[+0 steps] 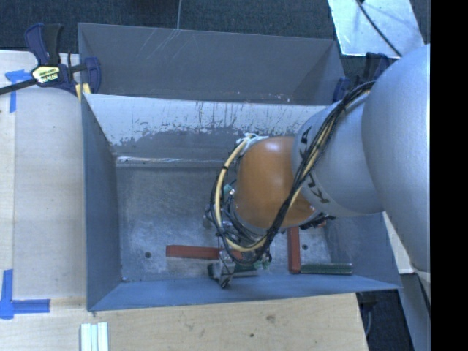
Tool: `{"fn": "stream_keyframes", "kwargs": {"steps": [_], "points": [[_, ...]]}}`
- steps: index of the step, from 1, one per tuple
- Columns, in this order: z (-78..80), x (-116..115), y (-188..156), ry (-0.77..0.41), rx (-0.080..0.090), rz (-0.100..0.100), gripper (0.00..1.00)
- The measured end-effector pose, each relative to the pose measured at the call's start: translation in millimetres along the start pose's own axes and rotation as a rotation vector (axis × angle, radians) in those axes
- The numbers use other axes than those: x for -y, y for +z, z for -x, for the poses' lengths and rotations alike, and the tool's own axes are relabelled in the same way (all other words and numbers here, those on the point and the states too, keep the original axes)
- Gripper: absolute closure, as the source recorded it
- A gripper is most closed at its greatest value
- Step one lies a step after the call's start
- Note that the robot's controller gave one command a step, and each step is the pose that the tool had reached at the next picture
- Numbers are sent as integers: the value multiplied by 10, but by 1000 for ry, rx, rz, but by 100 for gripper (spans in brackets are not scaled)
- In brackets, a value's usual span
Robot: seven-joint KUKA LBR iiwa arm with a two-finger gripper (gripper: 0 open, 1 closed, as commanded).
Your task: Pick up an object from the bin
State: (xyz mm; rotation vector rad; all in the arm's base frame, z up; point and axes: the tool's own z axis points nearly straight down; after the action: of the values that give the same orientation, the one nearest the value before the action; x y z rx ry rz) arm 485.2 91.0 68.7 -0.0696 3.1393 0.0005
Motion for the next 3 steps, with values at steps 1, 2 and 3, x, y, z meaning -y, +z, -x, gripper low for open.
{"fn": "stream_keyframes", "kwargs": {"steps": [1, 2, 3], "points": [[2, -3, -40, 0, -2, 0, 100], [271, -29, -42, 75, -11, 0, 100], [560, 29, -48, -299, -3, 3, 100]]}}
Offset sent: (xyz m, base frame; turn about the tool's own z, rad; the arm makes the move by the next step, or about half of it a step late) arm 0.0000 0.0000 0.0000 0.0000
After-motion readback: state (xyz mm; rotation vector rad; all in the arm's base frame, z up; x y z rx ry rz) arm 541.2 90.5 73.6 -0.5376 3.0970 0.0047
